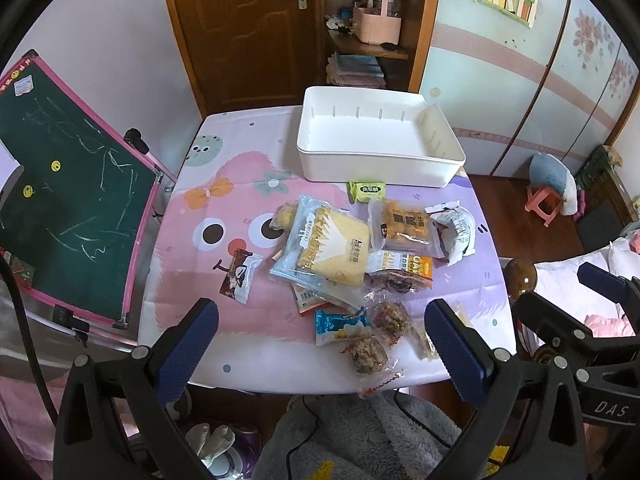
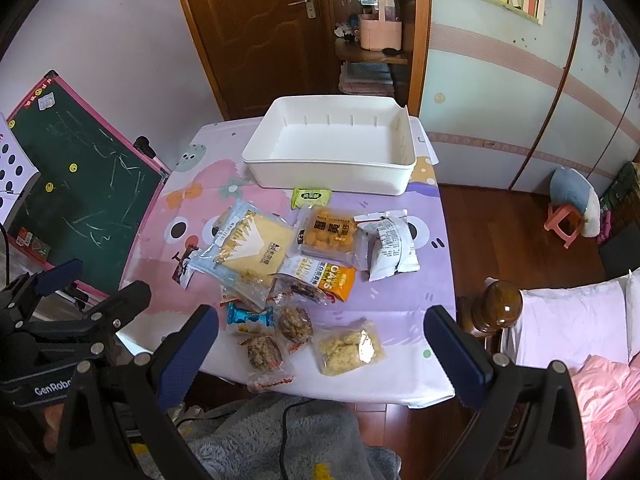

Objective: Organize snacks

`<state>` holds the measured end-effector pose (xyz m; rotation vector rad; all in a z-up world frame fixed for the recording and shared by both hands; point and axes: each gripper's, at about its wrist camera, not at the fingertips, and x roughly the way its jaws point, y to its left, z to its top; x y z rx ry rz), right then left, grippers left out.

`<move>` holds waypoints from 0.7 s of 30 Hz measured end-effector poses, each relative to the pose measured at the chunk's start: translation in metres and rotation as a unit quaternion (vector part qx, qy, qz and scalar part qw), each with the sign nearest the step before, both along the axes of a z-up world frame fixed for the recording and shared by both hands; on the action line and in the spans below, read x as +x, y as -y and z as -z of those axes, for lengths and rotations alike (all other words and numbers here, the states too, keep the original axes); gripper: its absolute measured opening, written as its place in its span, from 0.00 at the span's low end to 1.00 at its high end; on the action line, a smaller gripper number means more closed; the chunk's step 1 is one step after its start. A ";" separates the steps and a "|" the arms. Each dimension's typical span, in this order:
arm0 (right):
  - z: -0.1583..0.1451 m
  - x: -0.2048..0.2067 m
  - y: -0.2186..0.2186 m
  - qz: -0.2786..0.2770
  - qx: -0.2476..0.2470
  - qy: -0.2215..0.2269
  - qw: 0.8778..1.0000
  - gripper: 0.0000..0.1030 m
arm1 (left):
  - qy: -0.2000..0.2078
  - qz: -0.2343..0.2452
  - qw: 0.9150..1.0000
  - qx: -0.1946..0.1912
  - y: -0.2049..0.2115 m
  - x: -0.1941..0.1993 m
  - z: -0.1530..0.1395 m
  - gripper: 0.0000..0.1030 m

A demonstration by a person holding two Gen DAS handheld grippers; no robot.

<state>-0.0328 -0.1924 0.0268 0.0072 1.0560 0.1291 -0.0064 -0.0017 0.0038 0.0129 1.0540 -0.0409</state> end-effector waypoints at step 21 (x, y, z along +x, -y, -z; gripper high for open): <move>0.035 0.010 0.004 -0.003 -0.025 -0.032 0.999 0.99 | -0.061 0.006 0.998 -0.027 -0.002 0.006 0.048 0.99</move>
